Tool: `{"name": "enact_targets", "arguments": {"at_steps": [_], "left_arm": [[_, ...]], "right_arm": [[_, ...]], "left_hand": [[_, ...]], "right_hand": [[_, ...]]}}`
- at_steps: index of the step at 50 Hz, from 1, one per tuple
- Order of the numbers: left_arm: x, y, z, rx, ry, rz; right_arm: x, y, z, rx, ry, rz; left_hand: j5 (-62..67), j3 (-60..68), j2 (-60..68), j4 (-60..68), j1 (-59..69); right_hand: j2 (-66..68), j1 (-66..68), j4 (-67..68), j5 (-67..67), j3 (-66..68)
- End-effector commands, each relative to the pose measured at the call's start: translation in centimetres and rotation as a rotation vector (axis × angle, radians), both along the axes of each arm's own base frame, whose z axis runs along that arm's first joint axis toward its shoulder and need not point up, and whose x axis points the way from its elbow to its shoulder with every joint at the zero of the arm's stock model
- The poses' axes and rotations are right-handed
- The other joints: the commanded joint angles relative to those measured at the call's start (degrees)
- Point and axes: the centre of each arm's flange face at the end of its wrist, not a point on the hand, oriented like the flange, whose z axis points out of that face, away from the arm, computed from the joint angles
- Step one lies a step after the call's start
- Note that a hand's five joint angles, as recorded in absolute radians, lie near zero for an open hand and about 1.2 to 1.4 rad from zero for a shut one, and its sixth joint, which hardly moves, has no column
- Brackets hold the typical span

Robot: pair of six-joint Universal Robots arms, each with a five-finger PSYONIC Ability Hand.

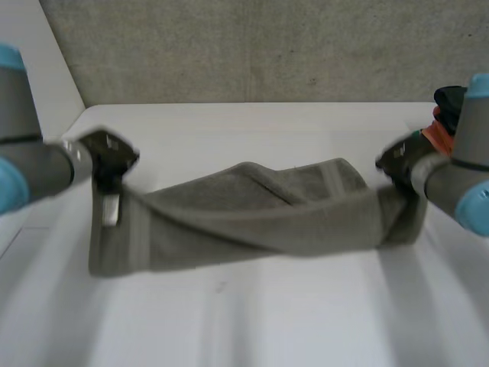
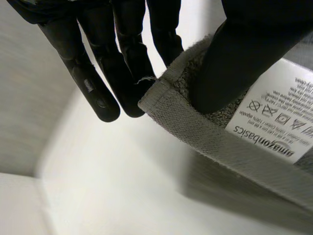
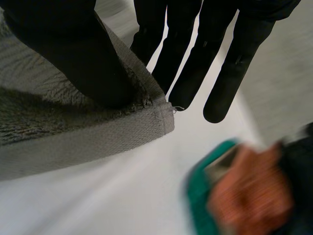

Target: Fold the laundry.

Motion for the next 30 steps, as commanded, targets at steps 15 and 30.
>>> {"name": "enact_targets", "arguments": {"at_steps": [15,30], "left_arm": [[0.6,-6.8,19.5,-0.903,0.869,0.099],[0.6,-6.8,-1.2,-0.328,0.684,0.197]], "right_arm": [[1.9,-7.2,19.0,-1.185,-0.694,0.09],[-0.2,-9.2,2.5,-0.543,-0.541,0.028]], "left_hand": [[13.89,11.68,11.37,11.24,13.67],[13.89,11.68,11.37,11.24,13.67]], "right_hand": [[12.44,14.28,11.36,12.17,11.83],[12.44,14.28,11.36,12.17,11.83]]}}
